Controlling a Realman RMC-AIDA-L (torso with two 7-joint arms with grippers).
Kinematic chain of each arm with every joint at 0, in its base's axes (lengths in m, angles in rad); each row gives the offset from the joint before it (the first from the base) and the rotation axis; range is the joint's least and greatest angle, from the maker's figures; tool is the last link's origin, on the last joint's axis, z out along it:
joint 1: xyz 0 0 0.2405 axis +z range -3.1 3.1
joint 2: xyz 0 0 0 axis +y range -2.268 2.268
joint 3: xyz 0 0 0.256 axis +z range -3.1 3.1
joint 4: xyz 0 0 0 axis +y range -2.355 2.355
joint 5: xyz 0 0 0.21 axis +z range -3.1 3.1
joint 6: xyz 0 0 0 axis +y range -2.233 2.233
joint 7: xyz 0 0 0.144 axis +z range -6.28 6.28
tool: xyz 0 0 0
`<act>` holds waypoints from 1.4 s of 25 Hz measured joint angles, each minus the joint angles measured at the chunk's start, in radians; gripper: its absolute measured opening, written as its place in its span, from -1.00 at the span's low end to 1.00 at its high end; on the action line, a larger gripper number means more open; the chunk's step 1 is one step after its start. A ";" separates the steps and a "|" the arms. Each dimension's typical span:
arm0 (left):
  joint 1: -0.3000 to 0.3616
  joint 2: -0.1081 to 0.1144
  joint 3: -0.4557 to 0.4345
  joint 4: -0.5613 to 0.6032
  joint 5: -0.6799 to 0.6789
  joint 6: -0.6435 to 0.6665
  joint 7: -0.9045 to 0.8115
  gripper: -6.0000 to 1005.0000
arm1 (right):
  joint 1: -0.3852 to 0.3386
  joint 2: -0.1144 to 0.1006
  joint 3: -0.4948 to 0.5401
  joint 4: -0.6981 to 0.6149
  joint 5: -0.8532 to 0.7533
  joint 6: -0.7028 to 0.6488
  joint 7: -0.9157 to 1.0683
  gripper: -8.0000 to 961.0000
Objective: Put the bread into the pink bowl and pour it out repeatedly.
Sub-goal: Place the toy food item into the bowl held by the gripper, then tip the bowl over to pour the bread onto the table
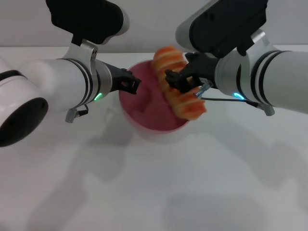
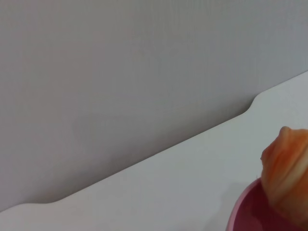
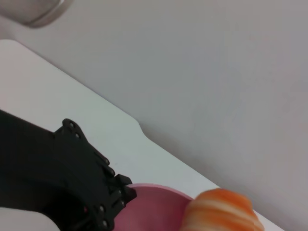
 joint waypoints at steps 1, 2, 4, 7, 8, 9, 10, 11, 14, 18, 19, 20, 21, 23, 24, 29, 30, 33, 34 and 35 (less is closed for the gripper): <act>0.000 0.000 0.000 0.000 0.000 0.000 0.000 -0.91 | 0.000 0.000 0.001 0.001 0.000 -0.003 0.002 -0.17; 0.000 0.000 0.000 0.000 0.000 0.000 0.001 -0.91 | 0.000 0.000 0.001 0.001 -0.001 -0.006 0.003 -0.10; 0.001 0.000 0.000 0.000 0.000 0.000 0.003 -0.91 | -0.001 0.000 0.003 0.003 -0.001 -0.012 0.006 0.04; 0.003 0.000 0.000 0.000 0.000 0.002 0.003 -0.91 | -0.004 0.000 0.008 0.005 -0.011 -0.022 0.023 0.32; 0.004 0.000 0.000 0.000 0.000 0.004 0.003 -0.91 | -0.005 0.000 0.009 0.003 -0.017 -0.024 0.030 0.42; 0.004 0.000 0.000 0.000 0.000 0.004 0.003 -0.91 | -0.006 -0.001 0.010 0.000 -0.024 -0.024 0.036 0.51; 0.004 0.000 0.000 0.000 0.000 0.006 0.003 -0.91 | -0.009 -0.001 0.010 -0.005 -0.029 -0.024 0.040 0.51; 0.004 0.000 0.000 0.000 0.000 0.009 0.001 -0.91 | -0.011 -0.001 0.011 -0.012 -0.034 -0.024 0.043 0.51; 0.012 0.002 -0.010 -0.002 -0.028 0.037 0.000 -0.91 | -0.024 0.001 0.011 -0.039 -0.038 -0.023 0.046 0.50; 0.018 0.005 -0.024 -0.006 -0.068 0.066 0.010 -0.91 | -0.033 0.002 0.013 -0.050 -0.081 -0.017 0.083 0.50; 0.020 0.006 -0.025 -0.006 -0.068 0.076 0.011 -0.91 | -0.061 0.004 0.002 -0.068 -0.189 -0.012 0.156 0.50; 0.020 0.006 -0.025 -0.006 -0.068 0.076 0.011 -0.91 | -0.079 0.006 -0.004 -0.081 -0.249 -0.010 0.191 0.50; 0.024 0.006 -0.027 -0.008 -0.060 0.093 0.012 -0.91 | -0.079 0.006 -0.004 -0.081 -0.249 -0.010 0.191 0.50; 0.024 0.006 -0.028 -0.011 -0.054 0.101 0.017 -0.91 | -0.123 0.010 -0.003 -0.108 -0.373 0.007 0.242 0.50; 0.025 0.006 -0.032 -0.013 -0.049 0.104 0.021 -0.91 | -0.141 0.011 0.007 -0.120 -0.419 0.028 0.255 0.50; 0.027 0.006 -0.052 -0.013 -0.021 0.119 0.028 -0.91 | -0.204 0.011 0.057 -0.137 -0.463 0.071 0.242 0.42; 0.032 0.006 -0.054 -0.016 -0.010 0.150 0.028 -0.91 | -0.227 0.012 0.070 -0.135 -0.468 0.065 0.244 0.34; 0.039 0.006 -0.054 -0.018 0.000 0.177 0.030 -0.91 | -0.240 0.013 0.079 -0.129 -0.468 0.076 0.245 0.11; 0.042 0.006 -0.054 -0.018 0.010 0.193 0.032 -0.91 | -0.245 0.013 0.085 -0.120 -0.468 0.102 0.246 0.02; 0.044 0.006 -0.054 -0.018 0.015 0.200 0.034 -0.91 | -0.245 0.013 0.085 -0.120 -0.468 0.102 0.246 -0.06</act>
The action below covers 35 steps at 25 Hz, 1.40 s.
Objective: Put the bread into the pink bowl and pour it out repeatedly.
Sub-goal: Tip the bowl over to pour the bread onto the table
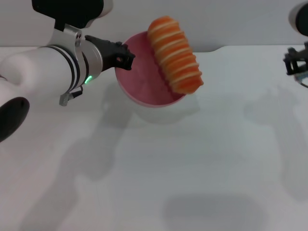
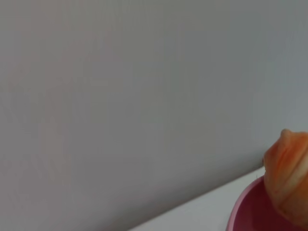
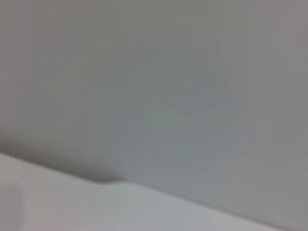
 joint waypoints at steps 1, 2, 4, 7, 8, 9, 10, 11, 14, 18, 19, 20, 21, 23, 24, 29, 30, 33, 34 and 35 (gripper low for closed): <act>0.001 0.000 0.000 -0.002 0.007 0.010 0.002 -0.91 | -0.003 0.000 0.003 0.006 0.000 0.010 0.001 -0.15; 0.003 0.000 0.002 -0.005 0.015 0.022 0.003 -0.91 | -0.008 0.000 0.005 0.012 0.000 0.015 0.004 -0.23; 0.014 0.000 0.009 -0.014 0.043 0.061 0.005 -0.91 | -0.021 0.000 0.011 0.026 0.002 0.015 0.016 -0.40; 0.046 -0.001 0.027 -0.025 0.090 0.156 0.005 -0.91 | -0.033 0.000 0.028 0.056 0.007 0.004 0.042 -0.67; 0.056 -0.001 0.036 -0.027 0.102 0.187 0.005 -0.91 | -0.035 -0.001 0.033 0.064 0.009 0.002 0.049 -0.76; 0.072 -0.001 0.047 -0.029 0.121 0.227 0.006 -0.91 | -0.037 -0.001 0.038 0.071 0.011 0.002 0.055 -0.85; 0.085 0.000 0.062 -0.032 0.150 0.268 0.006 -0.91 | -0.038 -0.001 0.041 0.077 0.012 0.002 0.058 -0.86; 0.098 0.000 0.076 -0.035 0.181 0.305 0.006 -0.91 | -0.038 -0.002 0.044 0.082 0.012 0.002 0.059 -0.87; 0.126 -0.003 0.114 -0.051 0.266 0.385 0.007 -0.91 | -0.038 -0.004 0.046 0.103 0.019 0.001 0.059 -0.91; 0.141 -0.005 0.143 -0.105 0.334 0.503 0.007 -0.91 | -0.031 -0.010 0.047 0.123 0.051 -0.006 0.053 -0.96; 0.144 -0.005 0.147 -0.123 0.348 0.535 0.007 -0.91 | -0.031 -0.010 0.047 0.126 0.054 -0.008 0.052 -0.97; 0.147 -0.005 0.148 -0.141 0.361 0.569 0.007 -0.91 | -0.030 -0.010 0.047 0.128 0.054 -0.010 0.052 -0.99; 0.149 -0.006 0.149 -0.161 0.373 0.605 0.007 -0.91 | -0.030 -0.010 0.047 0.130 0.054 -0.010 0.051 -0.99; 0.150 -0.007 0.148 -0.186 0.381 0.649 0.007 -0.91 | -0.028 -0.010 0.046 0.133 0.055 -0.010 0.050 -0.98; 0.150 -0.007 0.147 -0.198 0.384 0.672 0.007 -0.91 | -0.027 -0.010 0.046 0.133 0.055 -0.008 0.049 -0.98; 0.170 -0.008 0.133 -0.248 0.421 0.858 0.046 -0.91 | -0.027 -0.010 0.046 0.134 0.055 -0.004 0.049 -0.98; 0.174 -0.008 0.132 -0.250 0.421 0.877 0.060 -0.91 | -0.027 -0.010 0.046 0.134 0.055 -0.003 0.049 -0.98; 0.181 -0.009 0.130 -0.252 0.417 0.915 0.110 -0.91 | -0.026 -0.010 0.045 0.135 0.055 -0.002 0.049 -0.98; 0.180 -0.009 0.129 -0.255 0.417 0.922 0.120 -0.91 | -0.026 -0.010 0.045 0.135 0.055 -0.002 0.049 -0.98; 0.179 -0.009 0.129 -0.257 0.418 0.927 0.125 -0.91 | -0.026 -0.010 0.044 0.135 0.055 -0.001 0.049 -0.98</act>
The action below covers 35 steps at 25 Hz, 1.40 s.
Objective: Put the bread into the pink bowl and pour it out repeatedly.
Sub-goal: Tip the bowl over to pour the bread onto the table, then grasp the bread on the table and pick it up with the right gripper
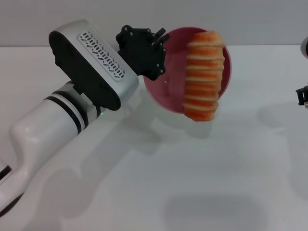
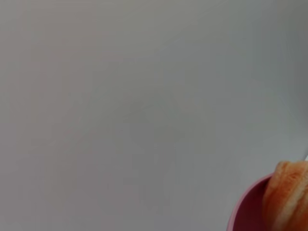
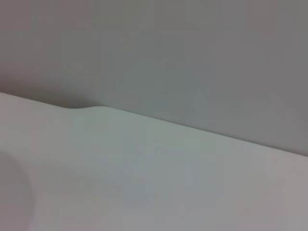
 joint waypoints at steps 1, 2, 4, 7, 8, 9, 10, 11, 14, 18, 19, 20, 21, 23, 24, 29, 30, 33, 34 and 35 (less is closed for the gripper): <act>-0.001 0.000 -0.001 -0.003 0.001 0.006 0.005 -0.91 | 0.000 0.000 -0.001 0.000 0.000 0.001 0.000 -0.98; -0.002 0.000 -0.002 -0.007 0.002 0.013 0.014 -0.91 | 0.001 0.000 -0.002 0.000 0.000 0.001 0.000 -0.98; -0.004 -0.001 -0.010 -0.017 0.000 0.035 0.052 -0.91 | 0.001 0.000 -0.003 0.000 0.000 0.001 0.002 -0.98; -0.008 -0.003 -0.024 -0.029 -0.004 0.067 0.120 -0.91 | 0.003 0.000 -0.005 0.000 0.002 0.002 0.003 -0.98; -0.012 -0.003 -0.026 -0.032 -0.005 0.072 0.143 -0.91 | 0.003 0.000 -0.005 0.000 0.005 0.002 0.002 -0.97; -0.012 -0.003 -0.026 -0.032 -0.005 0.072 0.143 -0.91 | 0.004 0.000 -0.004 0.000 0.010 0.001 0.002 -0.97; -0.021 -0.002 -0.030 -0.040 -0.005 0.072 0.188 -0.91 | 0.004 0.000 -0.003 0.000 0.016 0.001 0.002 -0.97; -0.021 -0.002 -0.030 -0.040 -0.005 0.072 0.188 -0.91 | 0.005 0.000 -0.003 0.001 0.021 0.001 0.001 -0.97; -0.043 0.001 -0.063 -0.048 0.003 0.059 0.312 -0.91 | 0.007 0.000 -0.004 0.006 0.025 0.000 0.000 -0.97; -0.045 0.002 -0.083 -0.037 0.004 0.058 0.378 -0.91 | 0.010 0.000 -0.006 0.011 0.025 0.001 -0.001 -0.97; -0.046 0.002 -0.088 -0.033 0.004 0.056 0.405 -0.91 | 0.011 0.000 -0.006 0.012 0.025 0.001 -0.001 -0.97; -0.048 0.002 -0.092 -0.029 0.004 0.053 0.435 -0.91 | 0.012 0.000 -0.006 0.012 0.025 0.001 -0.001 -0.97; -0.049 0.001 -0.096 -0.026 0.003 0.052 0.461 -0.91 | 0.013 0.000 -0.007 0.012 0.025 0.001 -0.001 -0.97; -0.054 -0.001 -0.105 -0.023 -0.001 0.049 0.510 -0.91 | 0.014 -0.001 -0.008 0.012 0.025 0.001 -0.001 -0.97; -0.058 -0.001 -0.108 -0.023 -0.004 0.042 0.516 -0.91 | 0.015 -0.001 -0.008 0.012 0.025 0.001 -0.001 -0.97; -0.080 0.000 -0.122 0.002 -0.104 -0.059 0.431 -0.91 | 0.019 -0.002 -0.006 0.012 0.048 0.001 -0.008 -0.96; -0.085 0.001 -0.126 0.011 -0.132 -0.081 0.412 -0.91 | 0.025 -0.003 -0.006 0.012 0.057 0.001 -0.012 -0.96; -0.108 0.000 -0.136 0.063 -0.231 -0.237 0.340 -0.91 | 0.029 -0.003 -0.008 0.012 0.059 0.001 -0.014 -0.96; -0.117 0.000 -0.139 0.088 -0.254 -0.312 0.312 -0.91 | 0.032 -0.003 -0.010 0.011 0.060 0.001 -0.014 -0.96; -0.126 0.000 -0.141 0.111 -0.272 -0.384 0.284 -0.91 | 0.038 -0.003 -0.011 0.011 0.062 0.002 -0.015 -0.96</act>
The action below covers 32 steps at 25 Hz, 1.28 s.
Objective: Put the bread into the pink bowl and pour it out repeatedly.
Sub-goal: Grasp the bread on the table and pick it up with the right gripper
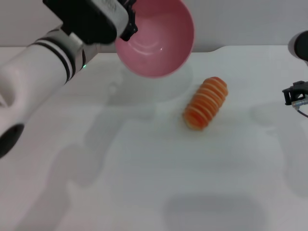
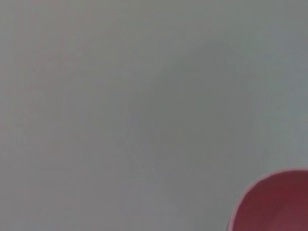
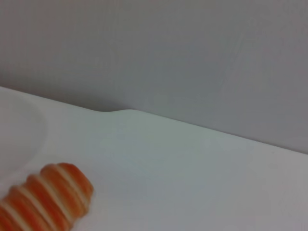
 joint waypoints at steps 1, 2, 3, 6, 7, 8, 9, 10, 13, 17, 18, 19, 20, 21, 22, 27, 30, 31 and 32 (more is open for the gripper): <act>-0.015 0.001 -0.002 0.030 -0.014 -0.094 -0.043 -0.91 | 0.000 0.000 0.000 0.000 0.000 0.000 0.000 -0.96; -0.023 0.001 -0.004 0.044 -0.018 -0.145 -0.068 -0.91 | 0.003 0.000 0.000 0.000 0.002 0.000 0.000 -0.96; -0.033 0.002 -0.006 0.058 -0.019 -0.200 -0.100 -0.91 | 0.006 0.000 -0.001 0.000 0.004 0.000 0.000 -0.96; -0.046 0.004 -0.016 0.077 -0.022 -0.281 -0.179 -0.91 | 0.016 -0.001 -0.002 0.002 0.017 -0.001 -0.002 -0.96; -0.046 0.004 -0.020 0.081 -0.025 -0.291 -0.197 -0.91 | 0.018 -0.001 -0.002 0.004 0.021 -0.003 -0.003 -0.96; -0.044 0.005 -0.028 0.090 -0.041 -0.306 -0.219 -0.91 | 0.019 -0.001 -0.002 0.006 0.023 -0.004 -0.003 -0.96; -0.042 0.006 -0.041 0.099 -0.064 -0.326 -0.240 -0.91 | 0.022 -0.001 -0.002 0.009 0.024 -0.004 -0.004 -0.96; -0.043 0.007 -0.060 0.107 -0.094 -0.355 -0.251 -0.91 | 0.025 -0.002 -0.002 0.012 0.025 -0.004 -0.004 -0.96; -0.069 0.008 -0.132 0.118 -0.178 -0.484 -0.255 -0.91 | 0.034 -0.002 -0.008 0.017 0.035 0.001 -0.009 -0.96; -0.139 0.009 -0.203 0.083 -0.259 -0.685 -0.239 -0.91 | 0.045 -0.005 -0.010 0.018 0.099 0.002 -0.048 -0.95; -0.151 0.009 -0.207 0.067 -0.270 -0.716 -0.237 -0.91 | 0.048 -0.005 -0.010 0.018 0.109 0.002 -0.058 -0.95; -0.159 0.009 -0.208 0.051 -0.276 -0.740 -0.237 -0.91 | 0.052 -0.005 -0.012 0.018 0.115 0.004 -0.066 -0.95; -0.164 0.009 -0.209 0.043 -0.280 -0.760 -0.237 -0.91 | 0.054 -0.006 -0.015 0.018 0.117 0.006 -0.071 -0.95; -0.170 0.009 -0.210 0.034 -0.285 -0.784 -0.237 -0.91 | 0.056 -0.006 -0.018 0.016 0.120 0.009 -0.078 -0.95; -0.173 0.008 -0.211 0.031 -0.288 -0.802 -0.235 -0.91 | 0.058 -0.005 -0.019 0.013 0.125 0.012 -0.088 -0.95; -0.177 0.009 -0.212 0.027 -0.288 -0.843 -0.233 -0.91 | 0.067 -0.005 -0.009 0.002 0.167 0.016 -0.129 -0.95; -0.173 0.009 -0.219 0.030 -0.285 -0.841 -0.233 -0.91 | 0.068 -0.006 -0.011 0.002 0.169 0.016 -0.131 -0.95; -0.173 0.009 -0.221 0.030 -0.285 -0.840 -0.233 -0.91 | 0.069 -0.006 -0.012 0.002 0.169 0.016 -0.131 -0.95; -0.173 0.009 -0.222 0.030 -0.285 -0.840 -0.232 -0.91 | 0.069 -0.006 -0.014 0.002 0.169 0.016 -0.131 -0.95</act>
